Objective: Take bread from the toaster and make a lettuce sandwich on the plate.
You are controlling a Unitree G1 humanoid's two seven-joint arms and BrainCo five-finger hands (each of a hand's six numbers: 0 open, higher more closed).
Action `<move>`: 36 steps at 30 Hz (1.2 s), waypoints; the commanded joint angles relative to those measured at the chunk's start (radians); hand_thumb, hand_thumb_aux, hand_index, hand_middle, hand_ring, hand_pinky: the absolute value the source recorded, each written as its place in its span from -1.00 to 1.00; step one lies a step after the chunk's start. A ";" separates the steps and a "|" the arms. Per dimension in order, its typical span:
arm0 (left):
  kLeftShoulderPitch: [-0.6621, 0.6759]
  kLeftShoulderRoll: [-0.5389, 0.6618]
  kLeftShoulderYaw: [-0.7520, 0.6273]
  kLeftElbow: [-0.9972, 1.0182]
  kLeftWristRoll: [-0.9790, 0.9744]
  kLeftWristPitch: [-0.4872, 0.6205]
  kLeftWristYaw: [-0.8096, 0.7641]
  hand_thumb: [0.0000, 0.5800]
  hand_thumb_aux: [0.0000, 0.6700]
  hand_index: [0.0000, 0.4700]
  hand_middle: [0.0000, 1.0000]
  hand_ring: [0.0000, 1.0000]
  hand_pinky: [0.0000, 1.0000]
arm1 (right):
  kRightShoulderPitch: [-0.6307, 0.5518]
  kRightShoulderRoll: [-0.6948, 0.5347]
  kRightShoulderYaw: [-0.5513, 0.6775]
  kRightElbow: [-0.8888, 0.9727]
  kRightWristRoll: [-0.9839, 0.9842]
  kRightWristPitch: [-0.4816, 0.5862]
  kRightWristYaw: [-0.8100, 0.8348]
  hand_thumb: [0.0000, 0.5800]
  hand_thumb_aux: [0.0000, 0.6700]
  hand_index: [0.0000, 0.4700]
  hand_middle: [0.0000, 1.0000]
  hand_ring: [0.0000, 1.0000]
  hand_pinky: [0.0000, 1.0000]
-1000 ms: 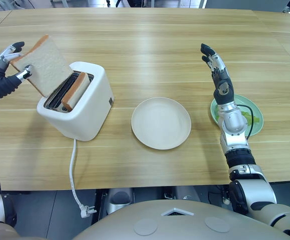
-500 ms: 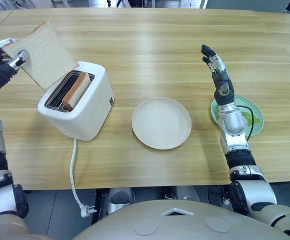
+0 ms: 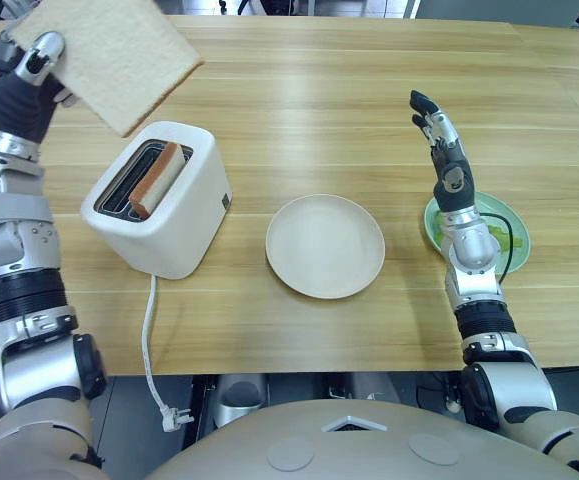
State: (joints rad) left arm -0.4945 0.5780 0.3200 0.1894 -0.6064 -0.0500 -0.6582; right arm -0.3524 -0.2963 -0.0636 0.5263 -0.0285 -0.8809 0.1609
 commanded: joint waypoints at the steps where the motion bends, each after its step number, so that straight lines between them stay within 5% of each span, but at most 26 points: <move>1: -0.028 -0.067 -0.101 -0.061 0.013 0.072 -0.027 1.00 1.00 0.96 1.00 1.00 1.00 | 0.002 -0.049 -0.057 0.006 -0.081 0.017 -0.088 -1.00 -1.00 -1.00 -1.00 -1.00 -1.00; 9: -0.075 -0.253 -0.400 0.074 0.268 0.038 -0.070 1.00 1.00 0.96 1.00 1.00 1.00 | 0.034 -0.259 -0.122 0.040 -0.449 0.272 -0.460 -1.00 -1.00 -1.00 -1.00 -1.00 -1.00; 19: -0.085 -0.357 -0.512 0.274 0.425 -0.049 -0.108 1.00 1.00 0.96 1.00 1.00 1.00 | 0.060 -0.380 -0.013 0.118 -0.632 0.605 -0.534 -1.00 -1.00 -1.00 -1.00 -1.00 -1.00; 36: -0.131 -0.315 -0.624 0.632 0.831 -0.413 0.156 1.00 1.00 0.96 1.00 1.00 1.00 | -0.066 -0.333 0.358 0.624 -0.730 0.691 -0.471 -1.00 -1.00 -1.00 -1.00 -1.00 -1.00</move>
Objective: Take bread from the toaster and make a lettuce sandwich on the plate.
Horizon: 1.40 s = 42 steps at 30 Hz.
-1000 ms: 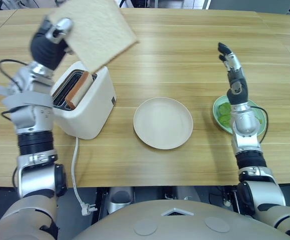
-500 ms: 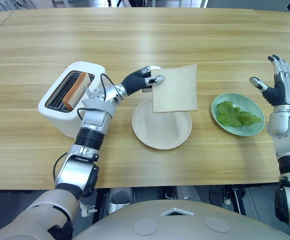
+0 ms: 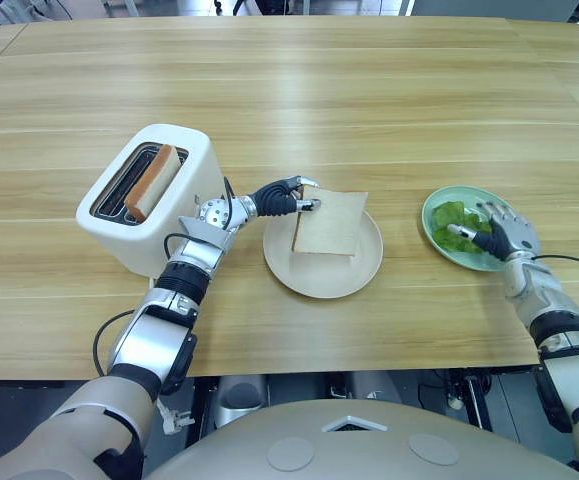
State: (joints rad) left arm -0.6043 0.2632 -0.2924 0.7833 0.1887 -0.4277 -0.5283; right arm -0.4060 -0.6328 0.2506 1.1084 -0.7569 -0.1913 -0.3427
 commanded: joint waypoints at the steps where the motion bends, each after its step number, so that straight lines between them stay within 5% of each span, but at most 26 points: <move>1: -0.022 -0.003 -0.013 0.045 0.040 -0.041 0.028 1.00 1.00 0.96 1.00 1.00 1.00 | -0.015 0.003 0.053 0.049 0.001 0.001 0.038 -1.00 -1.00 -1.00 -1.00 -1.00 -1.00; 5: -0.031 -0.009 -0.031 0.080 0.081 -0.061 0.047 1.00 1.00 0.96 1.00 1.00 1.00 | -0.007 0.005 0.084 0.054 0.011 -0.021 0.067 -1.00 -1.00 -1.00 -1.00 -1.00 -1.00; 8: -0.035 -0.008 -0.044 0.093 0.110 -0.078 0.063 1.00 1.00 0.96 1.00 1.00 1.00 | -0.005 0.004 0.097 0.052 0.021 -0.026 0.069 0.52 0.02 0.00 -1.00 -1.00 -1.00; 10: -0.038 -0.004 -0.050 0.098 0.134 -0.087 0.089 1.00 1.00 0.96 1.00 1.00 1.00 | -0.005 0.002 0.101 0.051 0.023 -0.028 0.065 0.61 0.12 0.10 -1.00 -1.00 -1.00; 11: -0.039 -0.003 -0.051 0.100 0.140 -0.089 0.101 0.65 0.17 0.14 1.00 1.00 1.00 | -0.006 0.000 0.101 0.049 0.024 -0.032 0.058 0.87 0.48 0.45 -1.00 -1.00 -1.00; 12: -0.041 -0.002 -0.050 0.102 0.144 -0.092 0.111 -1.00 -1.00 -1.00 1.00 1.00 1.00 | -0.008 -0.004 0.099 0.044 0.027 -0.035 0.044 0.99 0.89 0.85 -1.00 -1.00 -1.00; 18: -0.044 0.007 -0.049 0.095 0.157 -0.120 0.138 -1.00 -1.00 -1.00 0.99 0.99 0.99 | -0.006 -0.022 0.085 -0.008 0.051 -0.038 -0.014 1.00 1.00 0.96 -1.00 -1.00 -1.00; 19: -0.045 0.009 -0.050 0.094 0.160 -0.124 0.141 -1.00 -1.00 -1.00 0.85 0.85 0.85 | -0.005 -0.026 0.084 -0.023 0.052 -0.037 -0.024 1.00 1.00 0.96 -1.00 -1.00 -1.00; 21: -0.051 0.016 -0.056 0.095 0.175 -0.127 0.160 -1.00 -1.00 -1.00 0.79 0.79 0.79 | -0.003 -0.034 0.079 -0.056 0.055 -0.035 -0.046 0.92 0.59 0.56 -1.00 -1.00 -1.00; 23: -0.056 0.022 -0.058 0.093 0.188 -0.140 0.181 -1.00 -1.00 -1.00 0.78 0.78 0.78 | 0.001 -0.041 0.071 -0.087 0.060 -0.034 -0.067 0.89 0.53 0.50 -1.00 -1.00 -1.00; 26: -0.053 0.027 -0.049 0.055 0.190 -0.162 0.207 -1.00 -1.00 -1.00 0.80 0.80 0.80 | 0.018 -0.054 0.061 -0.151 0.068 -0.037 -0.084 1.00 1.00 0.96 -1.00 -1.00 -1.00; 36: 0.000 0.103 -0.030 -0.210 0.299 -0.110 0.357 -1.00 -1.00 -1.00 0.81 0.81 0.81 | 0.078 -0.080 0.015 -0.383 0.073 -0.041 -0.123 1.00 1.00 0.96 -1.00 -1.00 -1.00; 42: 0.100 0.142 0.031 -0.499 0.220 -0.038 0.304 -1.00 -1.00 -1.00 0.81 0.81 0.81 | 0.088 -0.037 0.035 -0.499 0.051 -0.047 -0.097 1.00 1.00 0.96 -1.00 -1.00 -1.00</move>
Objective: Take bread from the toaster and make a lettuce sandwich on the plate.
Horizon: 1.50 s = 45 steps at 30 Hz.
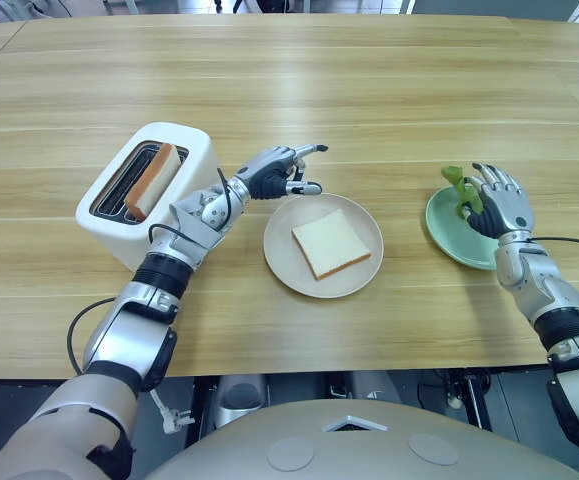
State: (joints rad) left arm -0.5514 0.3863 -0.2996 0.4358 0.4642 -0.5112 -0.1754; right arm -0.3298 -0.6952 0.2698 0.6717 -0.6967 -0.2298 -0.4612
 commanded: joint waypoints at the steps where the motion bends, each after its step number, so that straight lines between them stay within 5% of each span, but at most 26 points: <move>1: 0.058 0.027 0.053 -0.192 -0.064 0.057 -0.055 -1.00 -1.00 -1.00 0.82 0.82 0.82 | 0.010 0.036 0.023 -0.080 -0.015 -0.008 0.028 1.00 1.00 0.96 -1.00 -1.00 -1.00; 11: 0.110 0.113 0.235 -0.452 -0.246 0.146 -0.120 -1.00 -1.00 -1.00 0.81 0.81 0.81 | -0.016 0.169 0.127 -0.211 -0.086 -0.031 0.108 1.00 1.00 0.96 -1.00 -1.00 -1.00; 17: 0.136 0.196 0.358 -0.491 -0.326 0.155 -0.144 -1.00 -1.00 -1.00 0.80 0.80 0.80 | -0.042 0.172 0.115 -0.124 -0.101 0.007 0.100 1.00 1.00 0.96 -1.00 -1.00 -1.00; 18: 0.145 0.209 0.376 -0.496 -0.345 0.154 -0.154 -1.00 -1.00 -1.00 0.80 0.80 0.80 | -0.043 0.165 0.108 -0.108 -0.098 0.012 0.095 0.70 0.23 0.21 -1.00 -1.00 -1.00; 19: 0.154 0.225 0.399 -0.499 -0.360 0.153 -0.158 -1.00 -1.00 -1.00 0.80 0.80 0.80 | -0.045 0.157 0.100 -0.089 -0.094 0.018 0.088 -0.21 -0.55 -0.56 -1.00 -1.00 -1.00; 20: 0.162 0.241 0.421 -0.495 -0.362 0.151 -0.157 -1.00 -1.00 -1.00 0.80 0.80 0.80 | -0.049 0.149 0.092 -0.068 -0.090 0.022 0.081 -1.00 -1.00 -1.00 -1.00 -1.00 -1.00; 28: 0.236 0.357 0.514 -0.414 -0.302 0.128 -0.130 -1.00 -1.00 -1.00 0.80 0.80 0.80 | -0.104 0.091 0.052 0.136 -0.054 0.039 0.029 -1.00 -1.00 -1.00 -1.00 -1.00 -1.00; 45: 0.255 0.378 0.527 -0.358 -0.298 0.137 -0.113 -1.00 -1.00 -1.00 0.80 0.80 0.80 | -0.208 0.122 0.103 0.418 -0.052 0.018 -0.012 -1.00 -1.00 -1.00 -1.00 -1.00 -1.00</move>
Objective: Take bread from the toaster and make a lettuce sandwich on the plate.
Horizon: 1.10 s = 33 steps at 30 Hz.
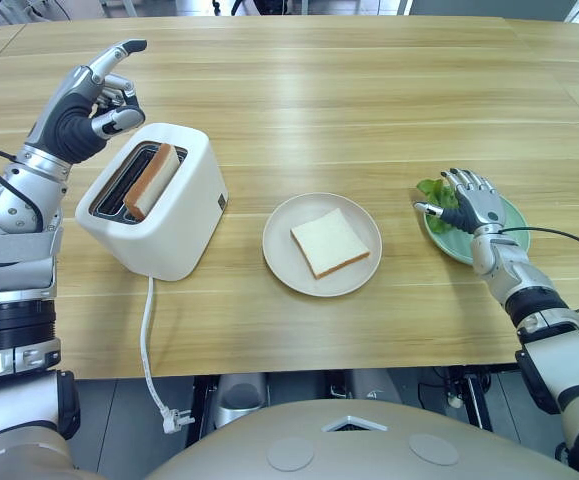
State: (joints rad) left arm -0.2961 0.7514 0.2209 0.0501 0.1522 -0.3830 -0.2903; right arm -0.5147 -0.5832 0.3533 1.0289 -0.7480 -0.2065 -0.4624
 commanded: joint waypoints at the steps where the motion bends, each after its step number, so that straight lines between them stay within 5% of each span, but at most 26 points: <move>1: -0.001 0.012 0.005 0.028 0.014 0.010 0.003 -1.00 -1.00 -1.00 0.79 0.79 0.79 | -0.029 0.013 0.023 0.075 0.000 -0.007 -0.015 -1.00 -1.00 -1.00 -1.00 -1.00 -1.00; 6: -0.010 0.010 -0.004 0.032 0.014 0.014 0.004 -1.00 -1.00 -1.00 0.79 0.79 0.79 | -0.050 0.021 0.039 0.123 0.005 -0.009 -0.035 -1.00 -1.00 -1.00 -1.00 -1.00 -1.00; 7: -0.011 0.010 -0.005 0.032 0.013 0.014 0.004 -1.00 -1.00 -1.00 0.79 0.79 0.79 | -0.052 0.021 0.041 0.128 0.006 -0.009 -0.039 -0.52 -0.74 -0.75 -1.00 -1.00 -1.00; 8: -0.012 0.010 -0.005 0.032 0.013 0.015 0.003 -1.00 -1.00 -1.00 0.80 0.80 0.80 | -0.054 0.022 0.043 0.132 0.007 -0.010 -0.043 0.39 -0.11 -0.12 -1.00 -1.00 -1.00; 9: -0.013 0.010 -0.006 0.033 0.013 0.015 0.003 -1.00 -1.00 -1.00 0.79 0.79 0.79 | -0.055 0.022 0.044 0.134 0.007 -0.009 -0.048 0.67 0.18 0.16 -1.00 -1.00 -1.00; 11: -0.013 0.009 -0.006 0.033 0.012 0.015 0.003 -1.00 -1.00 -1.00 0.79 0.79 0.79 | -0.058 0.023 0.045 0.138 0.008 -0.010 -0.057 0.80 0.36 0.34 -1.00 -1.00 -1.00; 12: -0.013 0.009 -0.007 0.033 0.011 0.016 0.003 -1.00 -1.00 -1.00 0.79 0.79 0.79 | -0.059 0.023 0.046 0.139 0.008 -0.011 -0.061 1.00 1.00 0.96 -1.00 -1.00 -1.00; 27: -0.001 0.005 -0.005 0.029 -0.007 0.000 -0.011 -1.00 -1.00 -1.00 0.73 0.73 0.73 | -0.058 0.000 0.034 0.079 0.012 -0.034 -0.192 1.00 1.00 0.96 -1.00 -1.00 -1.00; 33: 0.053 0.062 0.000 0.083 0.042 -0.034 -0.017 -1.00 -1.00 -1.00 0.40 0.40 0.40 | -0.036 -0.015 0.025 0.003 0.013 -0.045 -0.236 1.00 1.00 0.96 -1.00 -1.00 -1.00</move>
State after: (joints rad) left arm -0.2575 0.7915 0.2198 0.0860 0.1574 -0.4074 -0.3038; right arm -0.5641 -0.5849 0.3844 1.0855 -0.7388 -0.2442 -0.6808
